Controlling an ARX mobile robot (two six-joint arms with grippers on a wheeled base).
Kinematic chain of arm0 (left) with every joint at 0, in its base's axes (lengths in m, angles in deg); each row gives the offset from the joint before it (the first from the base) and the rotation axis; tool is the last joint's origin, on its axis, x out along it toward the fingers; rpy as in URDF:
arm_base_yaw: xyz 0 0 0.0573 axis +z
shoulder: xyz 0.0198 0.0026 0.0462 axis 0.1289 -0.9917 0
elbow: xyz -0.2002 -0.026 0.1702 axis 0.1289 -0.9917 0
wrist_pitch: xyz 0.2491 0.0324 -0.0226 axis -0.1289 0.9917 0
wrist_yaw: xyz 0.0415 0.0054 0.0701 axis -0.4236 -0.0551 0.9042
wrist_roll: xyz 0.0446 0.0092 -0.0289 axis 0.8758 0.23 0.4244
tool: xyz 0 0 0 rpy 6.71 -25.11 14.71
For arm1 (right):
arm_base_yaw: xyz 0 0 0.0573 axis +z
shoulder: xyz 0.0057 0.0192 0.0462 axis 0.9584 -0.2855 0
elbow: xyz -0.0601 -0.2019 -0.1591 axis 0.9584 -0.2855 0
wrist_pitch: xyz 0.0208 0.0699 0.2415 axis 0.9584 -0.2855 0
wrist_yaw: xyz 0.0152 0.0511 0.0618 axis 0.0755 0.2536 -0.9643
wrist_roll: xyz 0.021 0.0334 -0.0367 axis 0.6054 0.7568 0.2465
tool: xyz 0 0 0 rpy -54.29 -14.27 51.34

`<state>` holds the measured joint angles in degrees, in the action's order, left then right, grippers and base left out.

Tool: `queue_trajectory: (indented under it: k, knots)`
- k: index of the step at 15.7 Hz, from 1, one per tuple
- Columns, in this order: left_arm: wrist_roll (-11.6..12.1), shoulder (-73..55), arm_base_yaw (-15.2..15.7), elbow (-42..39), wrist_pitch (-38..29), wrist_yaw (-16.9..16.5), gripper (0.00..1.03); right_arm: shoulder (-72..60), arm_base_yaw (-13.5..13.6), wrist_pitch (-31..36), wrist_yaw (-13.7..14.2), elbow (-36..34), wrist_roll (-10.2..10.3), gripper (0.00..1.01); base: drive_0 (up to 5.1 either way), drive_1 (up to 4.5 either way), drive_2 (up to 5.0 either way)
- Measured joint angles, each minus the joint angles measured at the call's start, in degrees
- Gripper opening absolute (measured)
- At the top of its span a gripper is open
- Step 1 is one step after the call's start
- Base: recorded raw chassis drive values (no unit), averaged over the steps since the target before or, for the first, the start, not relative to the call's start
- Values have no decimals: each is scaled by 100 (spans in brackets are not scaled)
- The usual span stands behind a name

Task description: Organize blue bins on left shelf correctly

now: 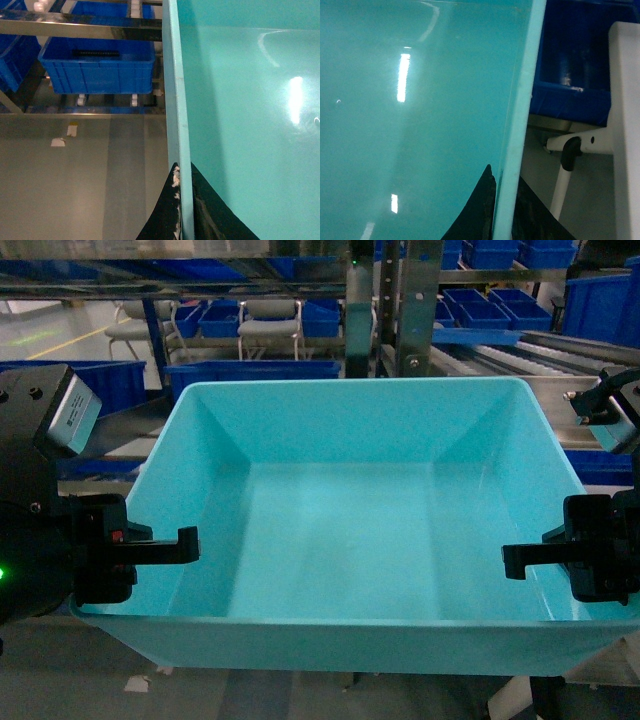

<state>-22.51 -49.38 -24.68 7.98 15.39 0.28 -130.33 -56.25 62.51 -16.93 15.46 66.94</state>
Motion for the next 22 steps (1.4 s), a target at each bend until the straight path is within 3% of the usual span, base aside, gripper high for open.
queue_trajectory:
  k: [22]
  knots:
    - [0, 0, 24, 0, -13, 15, 2, 2, 13, 31, -17, 2, -11, 7, -455, 286, 286]
